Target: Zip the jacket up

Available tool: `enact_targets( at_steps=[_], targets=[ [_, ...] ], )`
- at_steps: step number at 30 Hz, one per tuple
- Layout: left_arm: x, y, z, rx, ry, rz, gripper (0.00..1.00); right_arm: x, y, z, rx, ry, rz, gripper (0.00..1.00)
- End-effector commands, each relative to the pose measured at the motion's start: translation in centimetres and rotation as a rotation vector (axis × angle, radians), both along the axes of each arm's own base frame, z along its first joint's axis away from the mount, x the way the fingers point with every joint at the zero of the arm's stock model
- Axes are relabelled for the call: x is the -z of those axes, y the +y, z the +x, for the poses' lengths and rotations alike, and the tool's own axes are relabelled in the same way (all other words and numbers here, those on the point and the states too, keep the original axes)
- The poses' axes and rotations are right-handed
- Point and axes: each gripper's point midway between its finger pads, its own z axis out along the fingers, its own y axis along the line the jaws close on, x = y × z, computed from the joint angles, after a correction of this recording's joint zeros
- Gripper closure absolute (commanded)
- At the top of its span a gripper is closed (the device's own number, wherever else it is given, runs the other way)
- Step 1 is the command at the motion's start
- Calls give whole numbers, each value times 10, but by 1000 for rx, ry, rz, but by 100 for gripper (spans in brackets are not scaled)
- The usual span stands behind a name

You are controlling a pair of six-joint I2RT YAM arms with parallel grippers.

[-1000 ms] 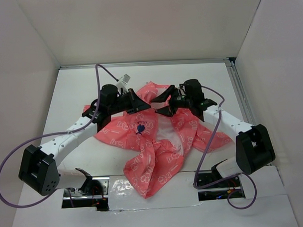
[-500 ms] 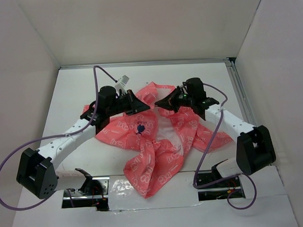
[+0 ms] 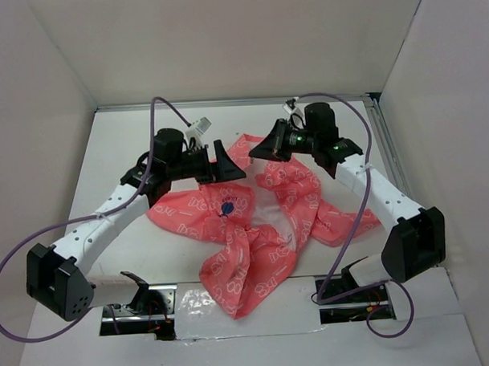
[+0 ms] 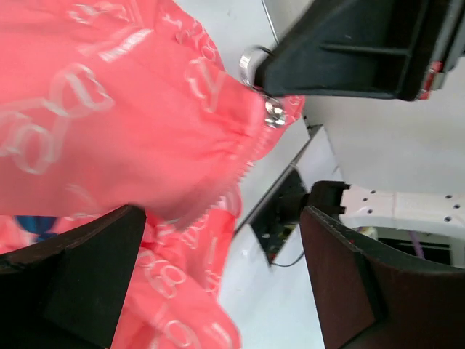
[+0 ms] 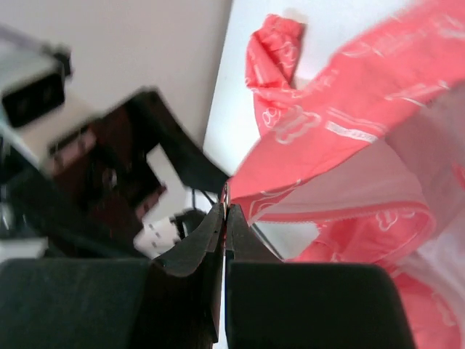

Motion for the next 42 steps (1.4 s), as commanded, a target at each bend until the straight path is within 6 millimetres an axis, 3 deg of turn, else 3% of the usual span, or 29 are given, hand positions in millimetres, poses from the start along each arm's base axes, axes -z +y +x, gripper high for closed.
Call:
enact_targets(
  at_steps=[1, 4, 8, 12, 17, 25, 35, 42],
  targets=[
    [-32, 17, 1, 67, -120, 4, 1, -34, 0, -22, -224, -290, -44, 100],
    [-51, 27, 15, 106, -192, -10, 1, -46, 1, -44, -366, -404, -16, 100],
    [-60, 33, 23, 232, -240, -88, 1, -58, -4, -55, -424, -481, 15, 100],
    [-54, 11, 9, 450, -292, -163, 1, -66, -2, -46, -385, -434, 50, 100],
    [-47, -22, -11, 595, -349, -199, 1, -74, 1, -33, -306, -399, 67, 100],
    [-47, -38, -5, 582, -345, -213, 1, -68, 7, -31, -285, -348, 86, 100],
    [-50, -44, 3, 570, -341, -260, 33, -63, 11, -40, -320, -321, 119, 100],
    [-59, -35, -6, 607, -363, -289, 34, -53, 5, -41, -312, -314, 86, 100]
  ],
)
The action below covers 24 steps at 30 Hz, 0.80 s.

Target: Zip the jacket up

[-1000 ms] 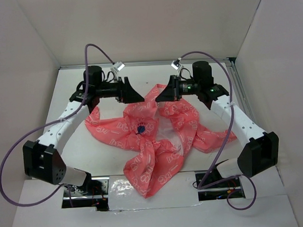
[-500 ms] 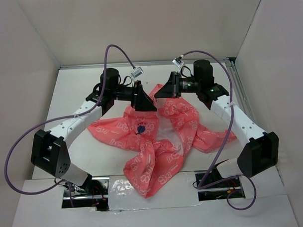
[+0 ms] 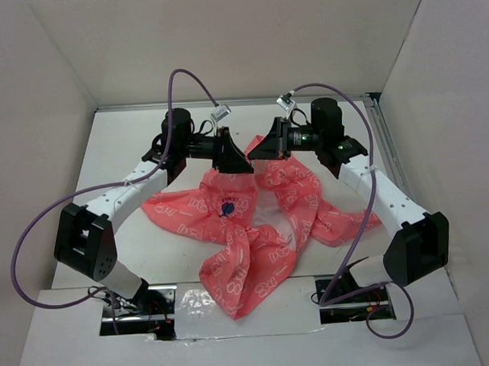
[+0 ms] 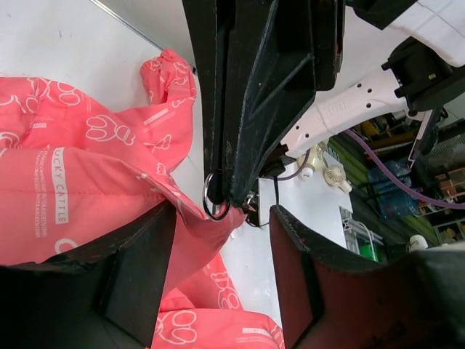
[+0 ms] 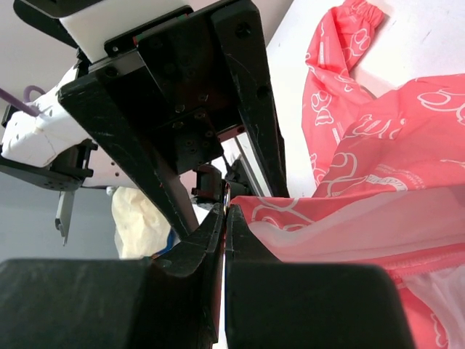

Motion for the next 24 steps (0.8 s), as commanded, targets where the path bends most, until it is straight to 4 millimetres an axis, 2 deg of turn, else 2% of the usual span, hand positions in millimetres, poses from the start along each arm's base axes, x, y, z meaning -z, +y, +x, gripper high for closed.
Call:
enact_targets(
  at_steps=[1, 3, 4, 6, 7, 8, 9, 14, 15, 17, 19, 21, 24],
  targets=[
    [-19, 6, -9, 49, -83, -58, 35, -8, -2, -7, -30, -59, 12, 100],
    [-22, 6, -11, 64, -90, -67, 44, -12, 0, -8, -46, -69, 29, 100],
    [-22, 6, -10, 70, -86, -68, 51, -13, 0, -8, -45, -64, 36, 100],
    [-22, 5, -13, 103, -80, -76, 58, -16, 4, -9, -54, -75, 36, 100],
    [-22, 5, -13, 107, -77, -77, 68, -16, 5, -9, -55, -80, 31, 100],
    [-21, 5, -14, 113, -64, -77, 74, -14, 5, -8, -51, -76, 24, 100],
    [-20, 5, -11, 101, -59, -75, 76, -12, 5, -8, -49, -71, 17, 100],
    [-23, 5, -11, 97, -43, -91, 76, -9, 6, -8, -38, -53, 18, 100],
    [-25, 4, -10, 89, -26, -97, 83, -6, 7, -7, -26, -45, 9, 100],
    [-24, 4, -8, 93, -9, -99, 87, -7, 8, -7, -15, -43, 13, 100],
    [-25, 3, -6, 101, 15, -99, 80, -5, 10, -5, 12, -33, 13, 100],
    [-25, 2, -5, 102, 22, -95, 68, -7, 10, -5, 37, -30, 27, 100],
    [-24, 2, -5, 84, 30, -93, 65, -7, 11, -5, 60, -34, 21, 100]
  ],
)
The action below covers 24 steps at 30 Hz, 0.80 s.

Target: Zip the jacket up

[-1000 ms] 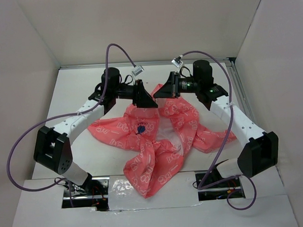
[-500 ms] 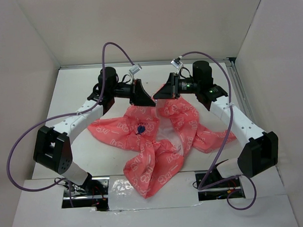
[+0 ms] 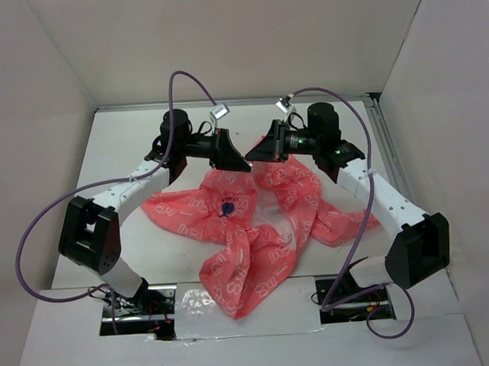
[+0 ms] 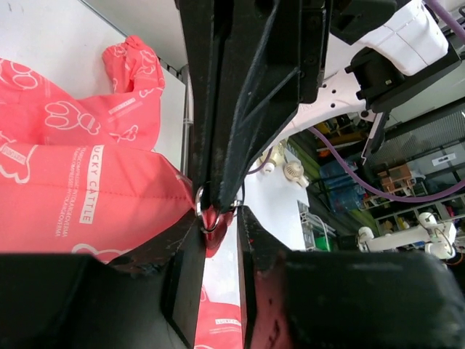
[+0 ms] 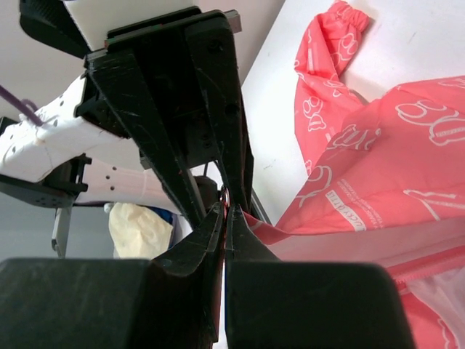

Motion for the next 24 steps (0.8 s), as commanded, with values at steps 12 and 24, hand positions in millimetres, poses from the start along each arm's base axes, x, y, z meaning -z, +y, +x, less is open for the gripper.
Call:
enact_targets(
  at_steps=[12, 24],
  targets=[
    [-22, -3, -2, -35, -83, -47, 100, -2, 0, -6, 61, -1, -18, 100],
    [52, 22, -9, -121, 139, 98, 100, 9, -47, 5, 184, 33, -152, 28]
  ],
)
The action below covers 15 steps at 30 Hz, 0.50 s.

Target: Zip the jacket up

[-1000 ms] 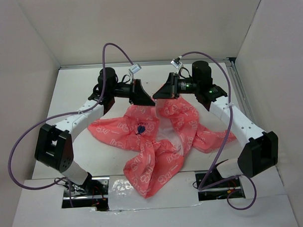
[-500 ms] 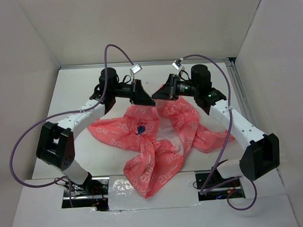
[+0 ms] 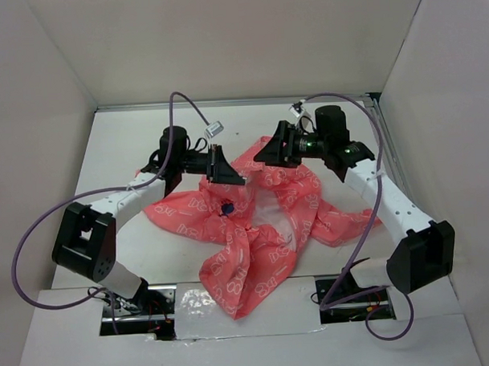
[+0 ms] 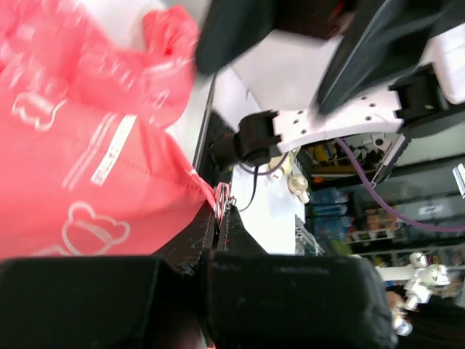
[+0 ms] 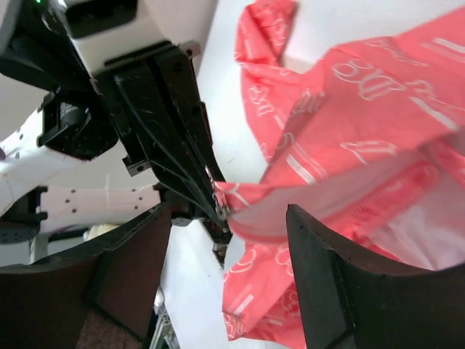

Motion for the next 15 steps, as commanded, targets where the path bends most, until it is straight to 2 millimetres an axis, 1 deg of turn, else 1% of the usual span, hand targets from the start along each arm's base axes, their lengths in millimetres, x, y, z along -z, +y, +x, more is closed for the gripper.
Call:
enact_targets(
  at_steps=[1, 2, 3, 4, 5, 7, 8, 9, 11, 13, 14, 15],
  targets=[
    [17, 13, -9, -2, 5, 24, 100, -15, -25, 0, 56, -74, -63, 28],
    [20, 14, -10, 0, 4, 32, 100, -10, -34, 4, 88, -66, -85, 27],
    [27, 17, -11, -12, 15, 57, 100, 0, -43, 6, 122, -42, -120, 27],
    [33, 19, -14, -7, 13, 65, 100, 7, -48, 7, 125, -48, -145, 27],
    [34, 20, -20, 16, 11, 59, 100, 17, -57, 8, 149, -18, -172, 27],
    [39, 24, -24, 33, -7, 61, 100, 35, -68, 12, 174, -9, -249, 27],
    [39, 25, -27, 48, -7, 59, 100, 50, -72, 11, 184, 41, -293, 27],
    [42, 26, -27, 49, -5, 68, 100, 60, -77, 14, 208, 51, -334, 27],
    [46, 28, -27, 60, -6, 67, 100, 74, -79, 16, 219, 68, -363, 27],
    [49, 30, -22, 36, 19, 72, 100, 78, -74, 18, 175, 35, -355, 31],
    [48, 33, -19, 29, 32, 65, 100, 78, -65, 15, 140, 4, -361, 31],
    [48, 33, -15, 29, 26, 56, 100, 79, -64, 17, 109, -44, -395, 31]
  ],
)
